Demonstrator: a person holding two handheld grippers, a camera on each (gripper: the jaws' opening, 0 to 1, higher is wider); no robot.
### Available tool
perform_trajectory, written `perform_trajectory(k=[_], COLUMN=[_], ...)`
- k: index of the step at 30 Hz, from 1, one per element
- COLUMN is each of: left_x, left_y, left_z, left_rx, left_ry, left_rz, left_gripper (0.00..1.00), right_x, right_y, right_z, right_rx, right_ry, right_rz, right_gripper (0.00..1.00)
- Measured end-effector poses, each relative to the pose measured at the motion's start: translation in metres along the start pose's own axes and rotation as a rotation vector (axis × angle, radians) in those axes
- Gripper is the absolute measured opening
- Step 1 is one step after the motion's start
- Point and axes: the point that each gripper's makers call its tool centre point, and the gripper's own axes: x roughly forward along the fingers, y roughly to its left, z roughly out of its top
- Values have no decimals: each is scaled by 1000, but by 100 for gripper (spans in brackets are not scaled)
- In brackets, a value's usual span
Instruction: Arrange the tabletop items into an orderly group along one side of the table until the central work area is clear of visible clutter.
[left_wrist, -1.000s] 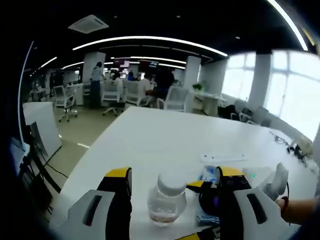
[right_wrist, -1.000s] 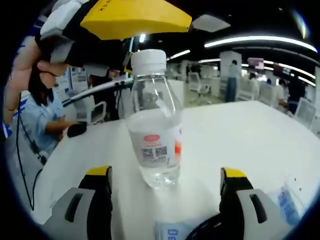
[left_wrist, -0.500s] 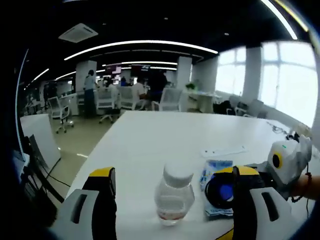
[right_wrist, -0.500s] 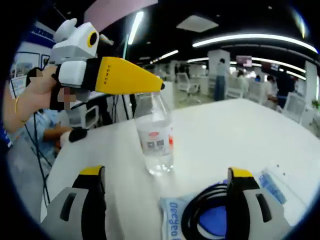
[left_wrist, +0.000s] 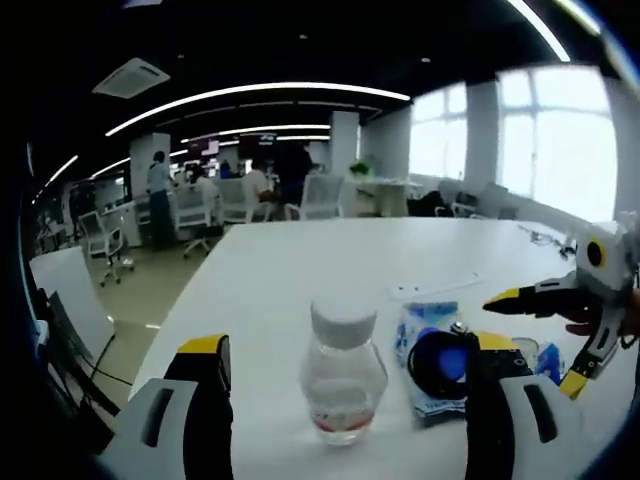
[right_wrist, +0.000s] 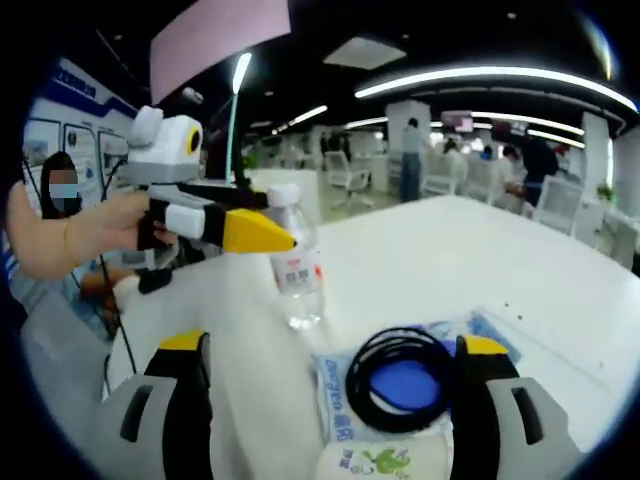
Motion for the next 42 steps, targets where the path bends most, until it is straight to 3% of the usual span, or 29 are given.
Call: perform_trajectory(k=[3,10,14,20,25,42], left_x=[1,5,7,11,14,18], left_y=[6,4,8,3,3,7], left_z=[-7,-16,-22,-32,-42,-39], left_rx=[8,24,55,18,23,12], left_ry=[21,29,50,77,115,87], left_rz=[40,38,72,76,92,142], left_gripper=[88,75,65,56,40,37], right_x=[-9,-24,-32,-40,-45,-54], right_y=[-1,-3,-4,-6,-8,-12], right_z=[-3,-16,-20,-21,-23,-26], right_rx=[-3,18,22,17,25,56], right_ry=[2,14,20,23,21,5], right_rz=[-20,-48,-64,-91,-112,-154], right_gripper=[100,100,100,100,100,98])
